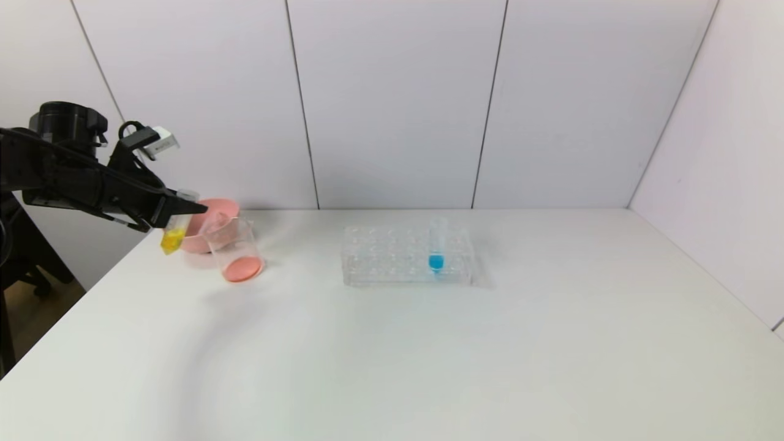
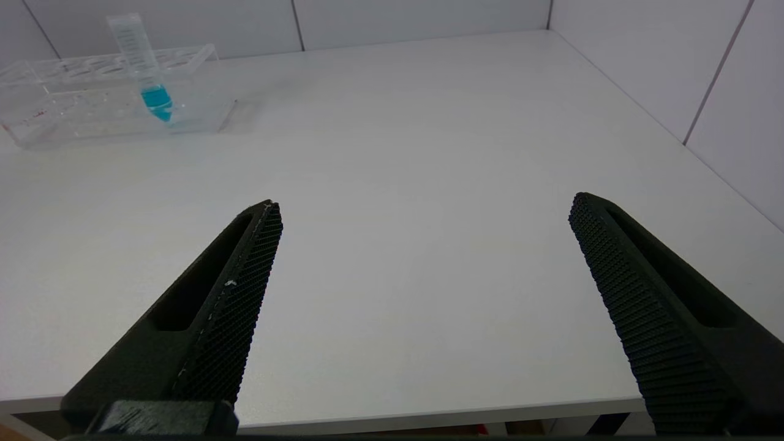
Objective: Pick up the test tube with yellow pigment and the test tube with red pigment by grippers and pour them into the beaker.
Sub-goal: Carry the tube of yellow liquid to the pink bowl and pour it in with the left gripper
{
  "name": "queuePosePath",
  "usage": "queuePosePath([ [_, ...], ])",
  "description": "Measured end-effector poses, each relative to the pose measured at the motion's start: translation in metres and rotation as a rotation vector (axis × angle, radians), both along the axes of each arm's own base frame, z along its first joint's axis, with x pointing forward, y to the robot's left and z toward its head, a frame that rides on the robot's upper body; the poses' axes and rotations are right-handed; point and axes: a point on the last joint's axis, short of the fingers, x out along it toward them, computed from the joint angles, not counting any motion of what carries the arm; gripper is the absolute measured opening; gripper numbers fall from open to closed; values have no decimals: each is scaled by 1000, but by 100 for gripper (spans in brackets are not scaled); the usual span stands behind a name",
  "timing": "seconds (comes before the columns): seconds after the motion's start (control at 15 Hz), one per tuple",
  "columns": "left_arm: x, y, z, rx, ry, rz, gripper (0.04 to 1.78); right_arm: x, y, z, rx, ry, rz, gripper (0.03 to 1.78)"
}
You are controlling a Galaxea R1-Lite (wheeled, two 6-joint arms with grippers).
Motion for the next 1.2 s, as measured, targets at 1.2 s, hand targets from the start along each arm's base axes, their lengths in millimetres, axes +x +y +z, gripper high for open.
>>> queuePosePath([
  [1.2,10,-52,23,414,205,6,46,0,0,0,0,0,0,171],
])
